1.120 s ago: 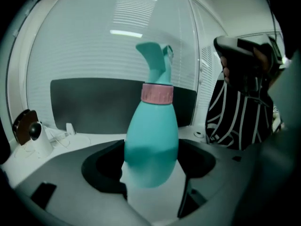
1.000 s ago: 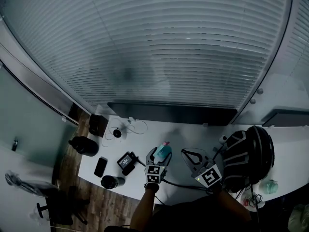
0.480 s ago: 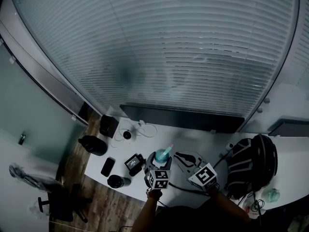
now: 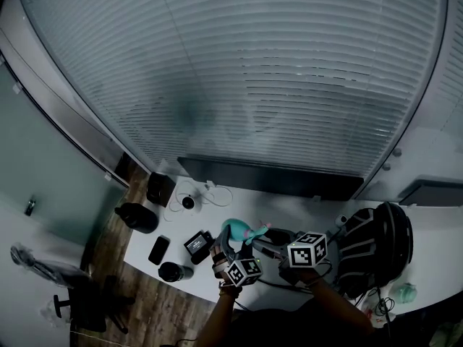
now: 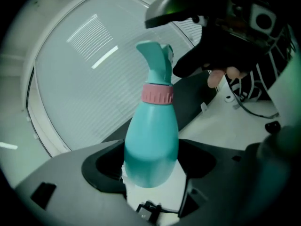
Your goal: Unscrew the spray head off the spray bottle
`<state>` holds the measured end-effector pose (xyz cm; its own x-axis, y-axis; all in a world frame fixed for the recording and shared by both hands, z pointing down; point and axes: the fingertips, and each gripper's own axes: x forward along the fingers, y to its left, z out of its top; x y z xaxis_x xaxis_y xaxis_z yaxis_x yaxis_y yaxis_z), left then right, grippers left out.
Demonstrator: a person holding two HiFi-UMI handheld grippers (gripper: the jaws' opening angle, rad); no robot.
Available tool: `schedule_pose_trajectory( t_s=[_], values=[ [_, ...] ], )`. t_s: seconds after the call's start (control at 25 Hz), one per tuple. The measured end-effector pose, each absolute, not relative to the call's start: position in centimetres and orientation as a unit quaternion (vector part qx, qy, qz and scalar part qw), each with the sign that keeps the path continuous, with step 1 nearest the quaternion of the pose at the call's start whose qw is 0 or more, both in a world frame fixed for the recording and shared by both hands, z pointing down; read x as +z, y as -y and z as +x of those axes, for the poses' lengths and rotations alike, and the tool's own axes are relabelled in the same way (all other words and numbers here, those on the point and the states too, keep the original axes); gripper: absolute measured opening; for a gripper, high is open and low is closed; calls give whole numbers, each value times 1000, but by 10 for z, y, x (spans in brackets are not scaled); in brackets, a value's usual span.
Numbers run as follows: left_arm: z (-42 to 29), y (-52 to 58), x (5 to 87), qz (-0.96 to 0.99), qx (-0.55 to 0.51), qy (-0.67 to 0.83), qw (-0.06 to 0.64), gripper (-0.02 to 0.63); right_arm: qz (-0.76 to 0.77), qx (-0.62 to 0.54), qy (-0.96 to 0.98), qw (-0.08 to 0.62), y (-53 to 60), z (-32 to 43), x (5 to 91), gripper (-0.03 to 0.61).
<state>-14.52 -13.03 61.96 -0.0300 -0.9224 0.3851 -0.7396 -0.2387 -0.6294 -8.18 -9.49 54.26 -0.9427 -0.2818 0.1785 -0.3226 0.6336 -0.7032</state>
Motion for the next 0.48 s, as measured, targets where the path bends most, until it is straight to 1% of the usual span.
schedule_pose_trajectory(
  t_s=[0.12, 0.32, 0.44, 0.48],
  values=[
    [-144, 129, 623, -676, -406, -598, 141, 350, 172, 431, 885, 35, 99, -83, 554, 238],
    [-149, 126, 628, -661, -430, -596, 150, 351, 172, 438, 881, 56, 98, -84, 565, 235],
    [-152, 127, 627, -661, -436, -590, 158, 351, 162, 404, 896, 85, 96, -87, 565, 230],
    [-152, 127, 628, -664, -438, -585, 161, 350, 157, 379, 906, 103, 95, -87, 565, 217]
  ],
)
